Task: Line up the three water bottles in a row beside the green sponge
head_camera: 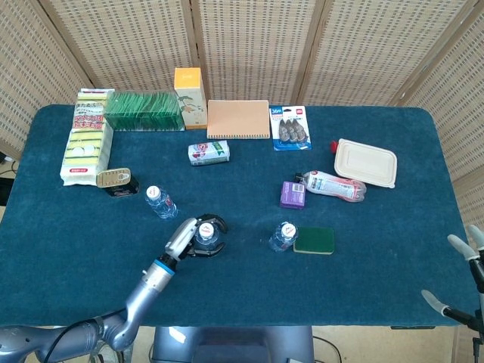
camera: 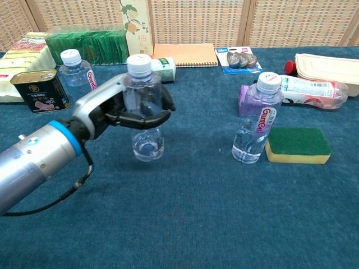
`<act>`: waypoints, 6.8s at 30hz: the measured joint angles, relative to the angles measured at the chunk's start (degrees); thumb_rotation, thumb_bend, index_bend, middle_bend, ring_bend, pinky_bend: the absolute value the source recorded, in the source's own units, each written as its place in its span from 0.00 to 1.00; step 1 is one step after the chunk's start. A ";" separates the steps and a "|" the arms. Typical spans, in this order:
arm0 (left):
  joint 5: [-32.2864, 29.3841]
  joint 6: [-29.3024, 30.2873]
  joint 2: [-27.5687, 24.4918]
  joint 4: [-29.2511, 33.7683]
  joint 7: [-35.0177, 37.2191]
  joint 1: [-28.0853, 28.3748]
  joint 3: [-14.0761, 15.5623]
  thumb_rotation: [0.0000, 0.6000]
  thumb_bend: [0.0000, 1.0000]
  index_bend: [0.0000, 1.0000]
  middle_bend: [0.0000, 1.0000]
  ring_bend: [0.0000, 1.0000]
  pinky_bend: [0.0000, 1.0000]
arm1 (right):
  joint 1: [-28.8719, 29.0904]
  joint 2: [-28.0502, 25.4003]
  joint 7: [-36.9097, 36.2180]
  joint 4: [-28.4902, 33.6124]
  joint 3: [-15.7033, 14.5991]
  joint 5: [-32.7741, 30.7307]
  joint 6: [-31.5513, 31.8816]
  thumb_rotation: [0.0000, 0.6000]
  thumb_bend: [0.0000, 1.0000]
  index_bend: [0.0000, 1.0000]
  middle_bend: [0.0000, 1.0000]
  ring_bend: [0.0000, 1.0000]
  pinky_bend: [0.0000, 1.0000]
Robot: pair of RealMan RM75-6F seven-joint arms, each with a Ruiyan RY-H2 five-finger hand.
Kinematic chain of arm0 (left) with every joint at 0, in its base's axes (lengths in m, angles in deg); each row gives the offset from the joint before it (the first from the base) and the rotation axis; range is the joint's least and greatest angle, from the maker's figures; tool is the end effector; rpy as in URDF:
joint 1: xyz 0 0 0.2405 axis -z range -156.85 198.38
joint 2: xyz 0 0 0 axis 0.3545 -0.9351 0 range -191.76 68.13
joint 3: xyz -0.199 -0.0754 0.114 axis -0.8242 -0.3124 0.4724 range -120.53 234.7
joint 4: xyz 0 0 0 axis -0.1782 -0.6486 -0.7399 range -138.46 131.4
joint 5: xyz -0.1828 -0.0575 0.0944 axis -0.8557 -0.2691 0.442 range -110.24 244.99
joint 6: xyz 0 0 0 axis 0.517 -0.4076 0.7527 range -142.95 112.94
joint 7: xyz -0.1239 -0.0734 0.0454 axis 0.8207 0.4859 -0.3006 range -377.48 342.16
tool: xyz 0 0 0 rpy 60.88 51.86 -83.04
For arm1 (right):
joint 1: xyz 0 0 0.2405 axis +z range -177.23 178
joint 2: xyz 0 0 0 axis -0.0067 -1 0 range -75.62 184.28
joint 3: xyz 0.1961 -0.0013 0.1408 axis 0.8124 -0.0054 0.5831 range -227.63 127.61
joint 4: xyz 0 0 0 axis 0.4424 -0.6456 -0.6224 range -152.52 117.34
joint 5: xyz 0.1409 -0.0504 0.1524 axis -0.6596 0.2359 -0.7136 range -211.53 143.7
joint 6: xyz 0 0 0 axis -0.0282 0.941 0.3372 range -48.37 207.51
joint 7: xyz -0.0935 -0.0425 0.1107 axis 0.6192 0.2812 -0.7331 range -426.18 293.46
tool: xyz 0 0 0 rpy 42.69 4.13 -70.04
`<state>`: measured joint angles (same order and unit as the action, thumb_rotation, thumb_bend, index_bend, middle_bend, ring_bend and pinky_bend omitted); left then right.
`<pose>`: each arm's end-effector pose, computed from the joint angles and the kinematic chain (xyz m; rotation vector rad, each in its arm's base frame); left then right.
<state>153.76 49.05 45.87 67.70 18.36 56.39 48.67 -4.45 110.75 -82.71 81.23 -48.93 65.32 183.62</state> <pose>-0.1033 0.2862 -0.0907 -1.5673 -1.7527 -1.6707 -0.2639 -0.1260 0.2058 1.2469 -0.8951 1.3049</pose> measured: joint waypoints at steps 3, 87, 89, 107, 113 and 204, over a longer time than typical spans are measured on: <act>-0.37 -1.74 1.01 -0.36 -1.51 2.12 -1.35 1.00 0.31 0.47 0.42 0.32 0.45 | 0.00 0.00 0.17 0.10 -0.03 0.34 0.03 1.00 0.00 0.15 0.03 0.00 0.00; 3.99 7.57 -4.28 4.28 4.28 5.76 -0.33 1.00 0.23 0.00 0.00 0.00 0.08 | 0.43 -0.69 0.47 1.52 -0.79 2.45 -1.21 1.00 0.00 0.15 0.03 0.00 0.00; 4.27 8.48 -5.16 5.62 4.04 5.56 -0.55 1.00 0.22 0.00 0.00 0.00 0.08 | 0.47 -0.71 0.31 1.38 -0.77 2.27 -1.28 1.00 0.00 0.15 0.03 0.00 0.00; 2.42 16.44 -30.24 26.49 -3.34 -2.13 -3.78 1.00 0.04 0.00 0.00 0.00 0.02 | 0.80 -0.57 1.47 2.10 -1.61 4.05 -1.99 1.00 0.00 0.15 0.03 0.00 0.00; -4.16 16.08 -36.64 26.57 0.24 -7.56 -3.33 1.00 0.03 0.00 0.00 0.00 0.01 | 0.87 -0.61 1.66 2.31 -2.05 5.20 -2.01 1.00 0.00 0.15 0.03 0.00 0.00; 5.20 3.33 -1.47 -7.45 17.48 0.45 6.11 1.00 0.45 0.62 0.53 0.42 0.52 | 2.33 -1.03 0.20 2.27 -2.93 4.46 -3.69 1.00 0.00 0.15 0.03 0.00 0.00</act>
<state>158.96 52.38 44.40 60.25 35.83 56.83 54.78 -2.12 109.71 -82.51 83.50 -51.87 69.78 179.93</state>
